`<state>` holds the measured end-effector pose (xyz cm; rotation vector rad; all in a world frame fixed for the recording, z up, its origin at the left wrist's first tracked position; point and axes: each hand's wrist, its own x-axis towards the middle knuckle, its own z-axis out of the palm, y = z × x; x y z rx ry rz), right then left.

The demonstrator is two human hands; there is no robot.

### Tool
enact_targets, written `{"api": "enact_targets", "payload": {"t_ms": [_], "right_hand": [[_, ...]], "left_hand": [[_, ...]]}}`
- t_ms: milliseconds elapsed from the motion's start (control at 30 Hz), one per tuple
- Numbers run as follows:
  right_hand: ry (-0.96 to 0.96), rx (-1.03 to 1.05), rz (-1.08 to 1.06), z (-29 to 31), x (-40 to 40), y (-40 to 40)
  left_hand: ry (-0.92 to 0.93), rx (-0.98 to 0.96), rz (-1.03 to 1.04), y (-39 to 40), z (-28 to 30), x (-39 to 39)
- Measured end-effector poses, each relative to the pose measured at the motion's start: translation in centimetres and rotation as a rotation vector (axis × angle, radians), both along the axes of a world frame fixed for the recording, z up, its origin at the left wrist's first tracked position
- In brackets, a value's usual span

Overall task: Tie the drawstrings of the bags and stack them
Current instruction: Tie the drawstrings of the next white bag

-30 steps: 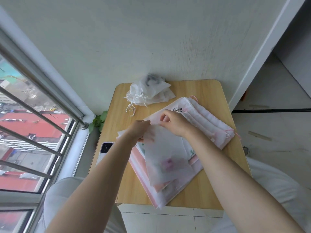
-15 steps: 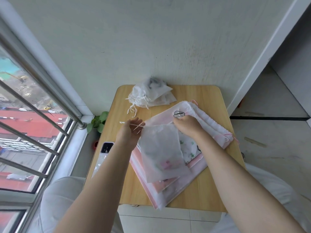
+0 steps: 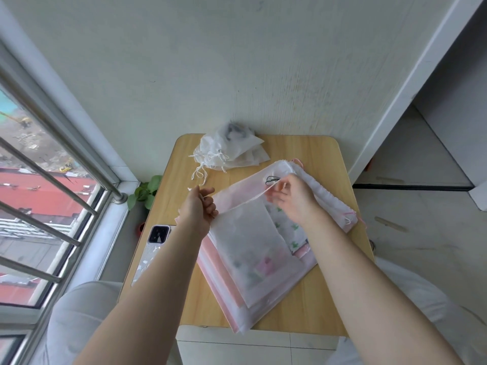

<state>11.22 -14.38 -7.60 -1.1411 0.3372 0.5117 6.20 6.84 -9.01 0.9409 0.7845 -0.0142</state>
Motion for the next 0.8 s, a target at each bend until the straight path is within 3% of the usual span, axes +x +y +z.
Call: {"api": "enact_targets", "payload": {"t_ms": [67, 133, 200, 300, 367, 500, 600, 700, 800], "right_hand": [[0.055, 0.294, -0.091, -0.1, -0.2, 0.4], [0.114, 0.409, -0.141, -0.3, -0.3, 0.9], [0.14, 0.255, -0.119, -0.2, -0.1, 1.3], [0.027, -0.379, -0.026, -0.3, 0.2, 0.4], [-0.15, -0.727, 0.055, -0.4, 0.2, 0.0], [-0.556, -1.115, 0.39, -1.0, -0.5, 1.1], [-0.699, -1.299, 0.584, -1.1, -0.6, 2.0], [-0.767, -1.381, 0.685, -1.3, -0.5, 2.3], [-0.772, -1.33, 0.627, -1.4, -0.6, 2.2]], "left_hand": [[0.021, 0.001, -0.02, -0.1, -0.1, 0.0], [0.026, -0.04, 0.002, 0.0, -0.4, -0.2], [-0.001, -0.134, 0.051, 0.5, -0.7, -0.4], [-0.006, -0.163, 0.07, 2.3, -0.9, -0.6], [0.021, 0.05, -0.031, 3.0, -0.7, -0.6], [-0.015, 0.972, -0.527, 1.0, 0.3, -0.2], [0.018, 1.431, -0.857, -0.9, 1.0, 0.3], [0.042, 1.622, -1.021, -1.9, 0.9, 0.3], [0.025, 1.575, -0.927, -2.4, 0.5, -0.2]]}}
